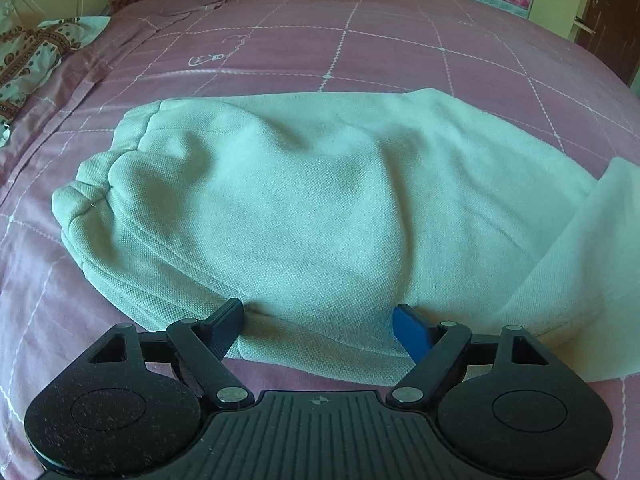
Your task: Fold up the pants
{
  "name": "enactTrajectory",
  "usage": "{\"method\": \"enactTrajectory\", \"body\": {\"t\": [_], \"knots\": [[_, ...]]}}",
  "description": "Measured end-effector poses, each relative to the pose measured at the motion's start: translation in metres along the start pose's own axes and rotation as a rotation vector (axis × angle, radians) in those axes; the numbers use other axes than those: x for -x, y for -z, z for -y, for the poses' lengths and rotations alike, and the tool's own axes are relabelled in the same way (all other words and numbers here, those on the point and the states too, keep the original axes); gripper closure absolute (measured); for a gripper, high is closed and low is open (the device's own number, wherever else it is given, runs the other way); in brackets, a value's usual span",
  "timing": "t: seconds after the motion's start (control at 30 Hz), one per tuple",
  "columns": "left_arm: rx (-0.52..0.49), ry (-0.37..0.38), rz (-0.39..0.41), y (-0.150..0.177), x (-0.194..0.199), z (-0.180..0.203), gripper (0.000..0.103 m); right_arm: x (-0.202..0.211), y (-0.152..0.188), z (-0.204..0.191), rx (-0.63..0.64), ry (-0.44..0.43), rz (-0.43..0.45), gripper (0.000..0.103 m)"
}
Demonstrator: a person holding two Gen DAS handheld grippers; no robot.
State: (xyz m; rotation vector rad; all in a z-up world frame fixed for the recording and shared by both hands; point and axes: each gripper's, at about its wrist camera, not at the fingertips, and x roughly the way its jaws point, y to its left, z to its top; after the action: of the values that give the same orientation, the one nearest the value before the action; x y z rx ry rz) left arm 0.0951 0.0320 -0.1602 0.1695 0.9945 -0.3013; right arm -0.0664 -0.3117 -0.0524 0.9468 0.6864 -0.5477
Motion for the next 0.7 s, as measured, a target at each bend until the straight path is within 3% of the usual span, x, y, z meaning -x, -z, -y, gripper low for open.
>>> {"method": "enactTrajectory", "body": {"t": [0.07,0.1,0.13,0.33,0.47,0.6,0.63,0.7], "knots": [[0.004,0.005,-0.005,-0.002,-0.005,-0.003,0.023,-0.006,-0.003,0.002,-0.038,-0.005,0.018,0.06],[0.005,0.007,-0.007,-0.003,-0.006,-0.004,0.023,-0.008,-0.005,0.001,-0.047,-0.001,0.024,0.069],[0.009,0.01,-0.008,-0.003,-0.006,-0.005,0.023,-0.008,-0.005,-0.001,-0.035,0.015,0.033,0.088],[0.006,0.029,-0.007,-0.005,-0.008,-0.007,0.023,0.048,0.001,-0.01,0.094,-0.023,0.163,0.098],[0.0,0.034,-0.002,-0.004,-0.007,-0.008,0.023,0.089,0.02,-0.002,0.208,-0.023,0.193,0.098],[-0.023,0.023,-0.002,-0.003,-0.005,-0.004,0.022,0.055,0.041,0.029,0.226,0.125,0.053,0.098],[-0.022,0.02,-0.001,-0.004,-0.004,-0.003,0.022,0.051,0.043,0.031,0.229,0.128,0.057,0.099],[-0.012,0.018,0.006,-0.006,0.0,-0.003,0.022,0.056,0.041,0.03,0.225,0.126,0.069,0.087]]}}
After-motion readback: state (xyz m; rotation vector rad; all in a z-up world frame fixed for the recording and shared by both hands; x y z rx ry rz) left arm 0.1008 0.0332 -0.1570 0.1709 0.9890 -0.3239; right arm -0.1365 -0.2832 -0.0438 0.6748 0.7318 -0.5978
